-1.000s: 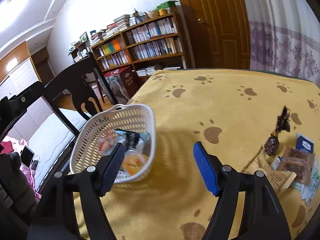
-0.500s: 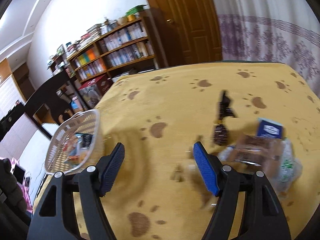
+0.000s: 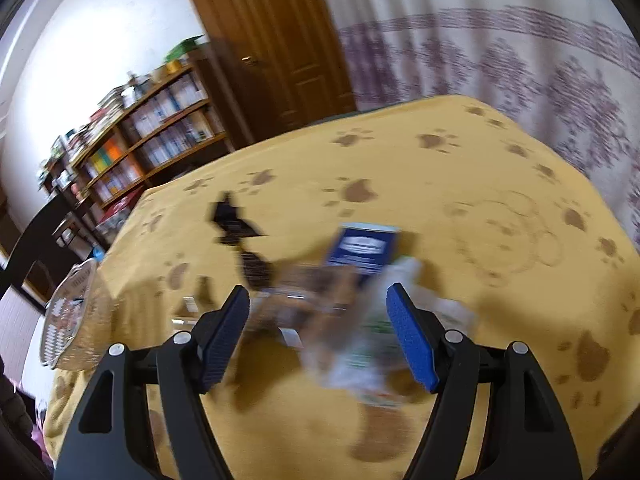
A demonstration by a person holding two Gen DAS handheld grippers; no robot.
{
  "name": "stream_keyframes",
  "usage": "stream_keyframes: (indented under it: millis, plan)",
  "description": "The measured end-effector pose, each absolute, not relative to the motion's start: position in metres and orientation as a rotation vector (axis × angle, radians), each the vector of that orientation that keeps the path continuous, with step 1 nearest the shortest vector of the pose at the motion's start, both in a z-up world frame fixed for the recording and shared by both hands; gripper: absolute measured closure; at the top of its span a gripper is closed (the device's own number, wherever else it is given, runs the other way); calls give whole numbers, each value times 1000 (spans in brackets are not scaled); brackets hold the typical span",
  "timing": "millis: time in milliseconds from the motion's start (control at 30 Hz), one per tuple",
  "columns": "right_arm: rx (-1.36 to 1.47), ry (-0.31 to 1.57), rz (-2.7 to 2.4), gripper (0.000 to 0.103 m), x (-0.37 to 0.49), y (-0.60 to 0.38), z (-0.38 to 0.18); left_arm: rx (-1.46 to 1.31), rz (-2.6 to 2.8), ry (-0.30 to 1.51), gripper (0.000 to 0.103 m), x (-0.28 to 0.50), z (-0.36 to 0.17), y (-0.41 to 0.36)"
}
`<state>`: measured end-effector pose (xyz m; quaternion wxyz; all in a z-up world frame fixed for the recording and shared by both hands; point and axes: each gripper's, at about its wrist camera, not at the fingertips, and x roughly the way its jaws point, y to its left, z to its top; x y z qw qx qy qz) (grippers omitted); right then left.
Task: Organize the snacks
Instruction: 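Move the right gripper to the table and grasp the white green-printed plastic bag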
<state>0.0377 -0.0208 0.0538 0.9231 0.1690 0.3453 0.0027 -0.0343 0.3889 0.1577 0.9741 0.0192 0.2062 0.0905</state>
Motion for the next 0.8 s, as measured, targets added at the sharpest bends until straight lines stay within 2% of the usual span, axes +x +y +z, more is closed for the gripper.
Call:
stream_keyframes:
  millis: [167, 300, 467, 533, 800]
  plan:
    - [393, 719, -58, 31, 28, -62, 42, 59, 115, 434, 3, -33, 150, 367]
    - [414, 742, -52, 26, 25, -73, 33, 72, 55, 458, 3, -33, 144, 351]
    - [391, 808, -21, 22, 32, -65, 15, 92, 19, 478, 3, -32, 135, 336]
    - [384, 822, -15, 17, 35, -61, 11, 95, 13, 483, 3, -32, 134, 335]
    - [290, 853, -25, 15, 58, -38, 7, 96, 6, 498, 3, -29, 129, 333]
